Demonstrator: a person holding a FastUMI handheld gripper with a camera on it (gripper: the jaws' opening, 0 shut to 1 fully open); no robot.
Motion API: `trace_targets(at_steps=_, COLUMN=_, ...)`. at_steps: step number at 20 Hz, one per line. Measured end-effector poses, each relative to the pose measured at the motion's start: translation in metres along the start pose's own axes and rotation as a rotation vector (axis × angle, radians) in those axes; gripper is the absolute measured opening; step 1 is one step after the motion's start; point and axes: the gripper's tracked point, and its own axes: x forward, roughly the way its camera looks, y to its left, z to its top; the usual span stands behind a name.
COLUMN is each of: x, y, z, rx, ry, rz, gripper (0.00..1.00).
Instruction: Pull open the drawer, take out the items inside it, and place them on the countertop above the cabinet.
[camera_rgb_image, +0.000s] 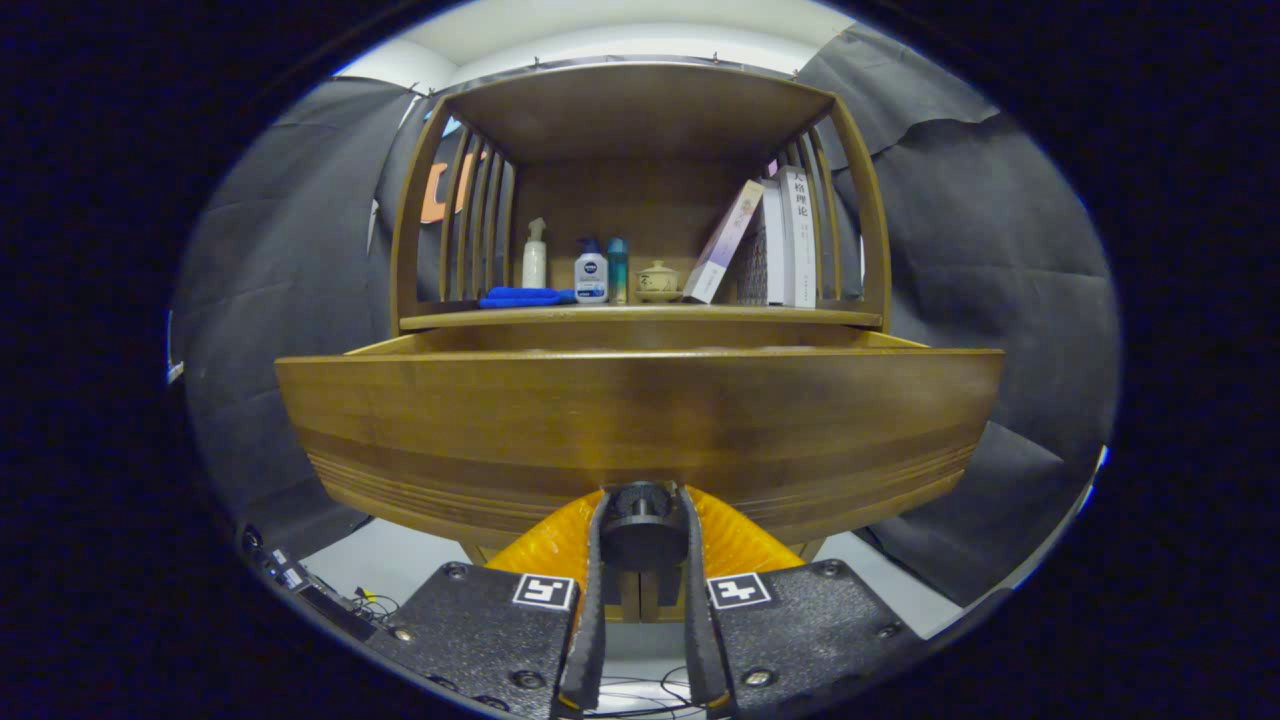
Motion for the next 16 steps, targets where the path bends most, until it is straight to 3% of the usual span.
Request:
trace_targets(at_steps=13, x=-0.040, y=0.002, z=-0.015, rx=0.009, ry=0.048, rz=0.028, gripper=0.35)
trace_targets(at_steps=16, x=-0.060, y=-0.010, z=0.001, rx=0.026, ry=0.009, rz=0.010, gripper=0.57)
